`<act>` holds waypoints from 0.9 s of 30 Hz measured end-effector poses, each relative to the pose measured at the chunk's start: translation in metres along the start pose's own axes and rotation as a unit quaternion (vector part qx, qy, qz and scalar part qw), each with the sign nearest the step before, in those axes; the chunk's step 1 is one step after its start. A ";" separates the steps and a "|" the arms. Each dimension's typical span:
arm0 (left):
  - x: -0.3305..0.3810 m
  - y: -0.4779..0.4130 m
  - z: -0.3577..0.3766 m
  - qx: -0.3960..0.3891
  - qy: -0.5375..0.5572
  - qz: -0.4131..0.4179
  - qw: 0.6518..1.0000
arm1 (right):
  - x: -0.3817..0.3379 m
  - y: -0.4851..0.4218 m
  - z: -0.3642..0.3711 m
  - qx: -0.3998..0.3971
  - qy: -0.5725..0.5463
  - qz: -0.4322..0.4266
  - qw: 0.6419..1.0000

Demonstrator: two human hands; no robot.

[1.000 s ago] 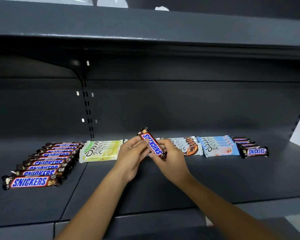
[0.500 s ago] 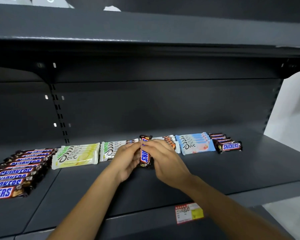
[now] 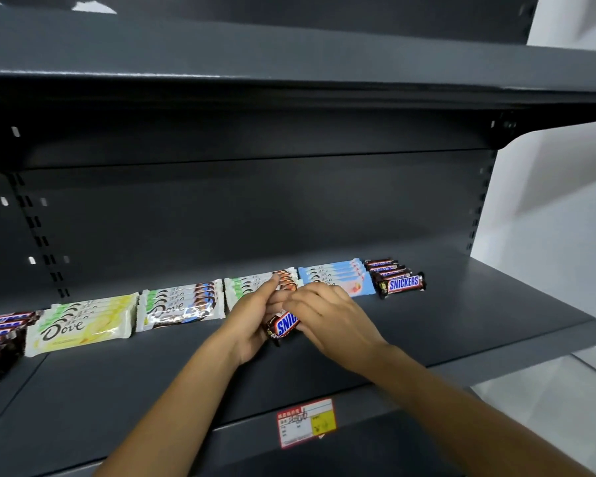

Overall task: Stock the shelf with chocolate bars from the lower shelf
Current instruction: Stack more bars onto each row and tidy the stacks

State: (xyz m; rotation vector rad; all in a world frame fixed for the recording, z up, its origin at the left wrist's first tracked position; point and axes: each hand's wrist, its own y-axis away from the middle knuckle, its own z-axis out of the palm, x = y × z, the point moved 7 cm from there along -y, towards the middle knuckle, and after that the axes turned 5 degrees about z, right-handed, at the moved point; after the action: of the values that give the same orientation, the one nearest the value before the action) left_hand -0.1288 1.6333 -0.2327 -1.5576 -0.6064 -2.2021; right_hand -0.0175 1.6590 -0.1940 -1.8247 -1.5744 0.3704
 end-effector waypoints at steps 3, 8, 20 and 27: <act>-0.011 -0.004 0.017 -0.006 -0.006 0.005 1.000 | 0.016 0.016 -0.001 -0.016 0.000 0.014 1.000; -0.029 -0.006 0.040 -0.011 0.008 0.009 1.000 | 0.043 0.041 0.001 -0.027 0.017 0.061 0.998; -0.040 0.005 0.050 0.006 -0.020 0.046 0.999 | 0.064 0.052 0.013 -0.041 -0.016 0.152 0.987; -0.036 0.010 0.039 0.040 -0.080 0.109 0.990 | 0.062 0.051 0.007 -0.025 -0.036 0.154 0.987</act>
State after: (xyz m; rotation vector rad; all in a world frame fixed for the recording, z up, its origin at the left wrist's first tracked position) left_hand -0.0820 1.6482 -0.2540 -1.6841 -0.5344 -1.8838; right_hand 0.0308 1.7184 -0.2195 -2.1207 -1.3587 0.5467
